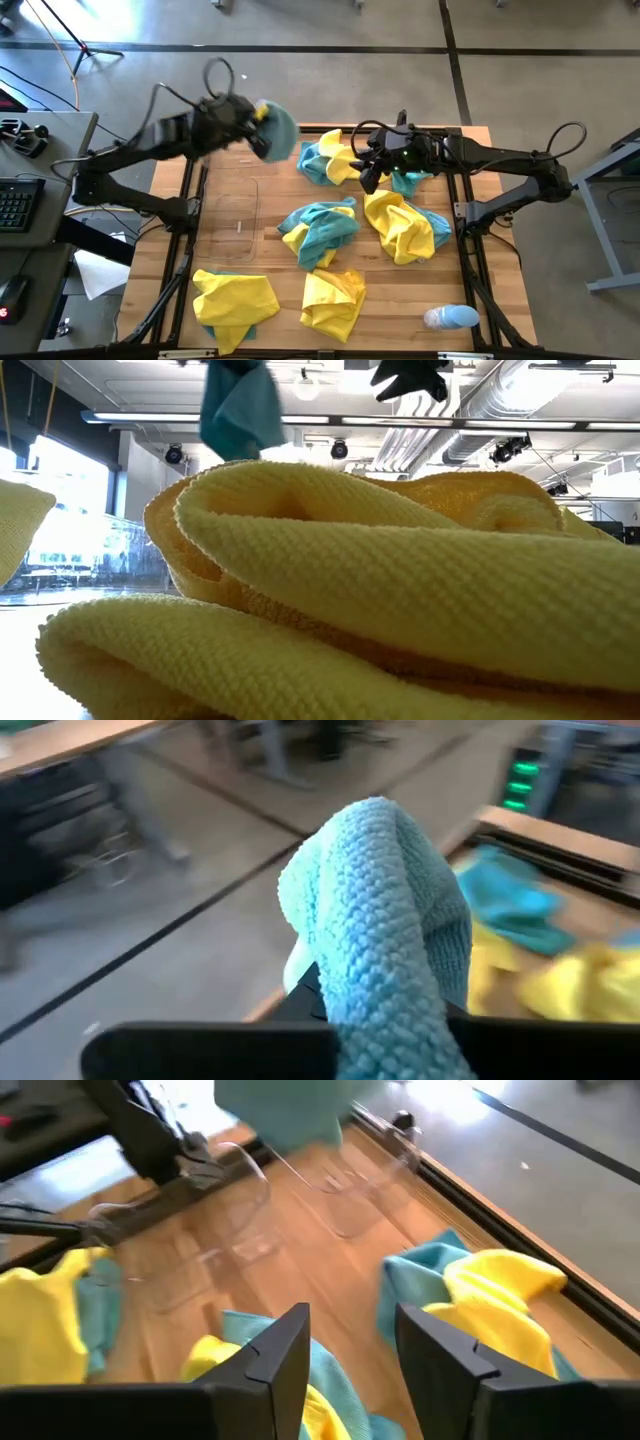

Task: Sort microfiber towel by color & place in baskets
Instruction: Put the blue microfiber cloth into the top transparent bin

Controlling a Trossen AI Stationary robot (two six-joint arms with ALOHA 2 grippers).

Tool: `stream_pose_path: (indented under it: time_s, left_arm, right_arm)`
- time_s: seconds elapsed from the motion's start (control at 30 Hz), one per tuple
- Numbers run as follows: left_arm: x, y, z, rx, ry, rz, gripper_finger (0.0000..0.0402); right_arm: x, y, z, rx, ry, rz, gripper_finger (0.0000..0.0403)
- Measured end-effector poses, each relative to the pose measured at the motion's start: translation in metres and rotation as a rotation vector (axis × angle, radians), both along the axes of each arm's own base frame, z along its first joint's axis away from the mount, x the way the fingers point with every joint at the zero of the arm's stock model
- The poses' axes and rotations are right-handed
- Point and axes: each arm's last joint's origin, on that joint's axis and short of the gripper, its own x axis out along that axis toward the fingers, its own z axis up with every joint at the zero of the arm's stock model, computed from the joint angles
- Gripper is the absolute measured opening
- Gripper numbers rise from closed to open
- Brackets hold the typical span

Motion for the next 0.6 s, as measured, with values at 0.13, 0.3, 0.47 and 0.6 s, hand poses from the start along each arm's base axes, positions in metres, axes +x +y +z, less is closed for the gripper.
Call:
stream_pose_path:
  time_s: [0.13,0.3,0.47,0.6]
  left_arm:
    - [-0.023,0.025,-0.005,-0.06,0.039,0.16,0.0001]
    - [-0.039,0.053,-0.03,-0.205,0.103,0.26,0.0001]
    - [-0.051,0.075,-0.072,-0.314,0.166,0.335,0.0]
    - [-0.059,0.091,-0.102,-0.381,0.136,0.384,0.0]
  right_arm:
    - [0.003,-0.001,-0.005,0.027,0.01,-0.054,0.0151]
    - [0.007,-0.003,-0.009,0.061,0.008,-0.114,0.0151]
    - [0.01,-0.003,-0.011,0.117,-0.015,-0.167,0.0151]
    - [0.014,-0.004,-0.014,0.159,-0.026,-0.2,0.0151]
